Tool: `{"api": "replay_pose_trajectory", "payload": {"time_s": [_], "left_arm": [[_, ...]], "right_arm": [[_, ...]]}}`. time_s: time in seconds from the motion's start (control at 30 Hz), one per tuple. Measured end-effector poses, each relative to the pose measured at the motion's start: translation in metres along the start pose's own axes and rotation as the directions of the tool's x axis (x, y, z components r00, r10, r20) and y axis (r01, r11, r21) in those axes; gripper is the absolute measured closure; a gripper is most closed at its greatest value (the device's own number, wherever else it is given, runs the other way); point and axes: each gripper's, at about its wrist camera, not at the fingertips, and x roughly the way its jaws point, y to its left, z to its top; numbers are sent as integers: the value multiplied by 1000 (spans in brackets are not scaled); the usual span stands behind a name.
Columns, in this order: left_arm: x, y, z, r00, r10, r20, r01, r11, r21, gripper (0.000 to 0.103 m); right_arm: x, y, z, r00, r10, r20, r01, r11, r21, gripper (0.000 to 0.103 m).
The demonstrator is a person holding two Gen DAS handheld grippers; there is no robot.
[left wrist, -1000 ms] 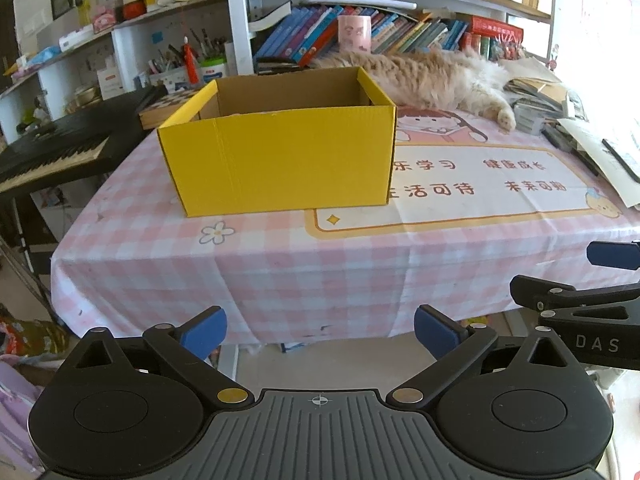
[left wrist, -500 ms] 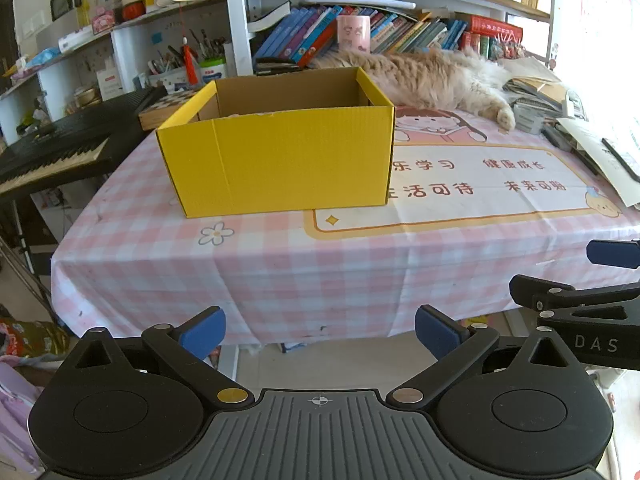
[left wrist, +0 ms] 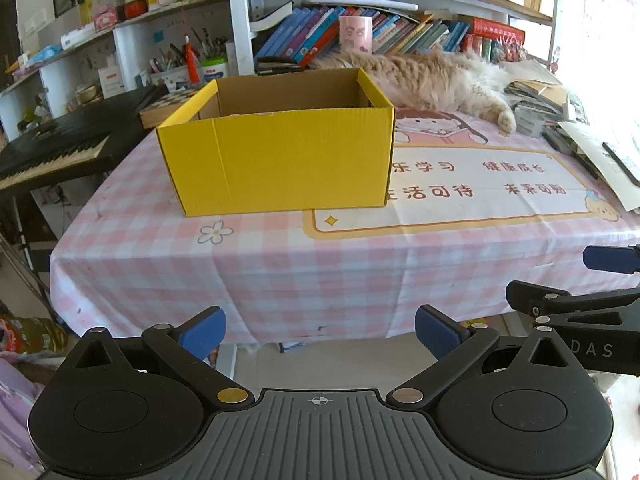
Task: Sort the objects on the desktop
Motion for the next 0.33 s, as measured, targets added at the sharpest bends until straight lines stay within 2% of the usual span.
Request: {"api": "replay_pose_trajectory", "payload": {"time_s": [0.33], "left_arm": [[6, -6, 3, 1000, -3, -24, 2, 1000, -24, 1]], "right_arm": [[2, -9, -1, 1000, -7, -11, 7, 1000, 16, 17]]}}
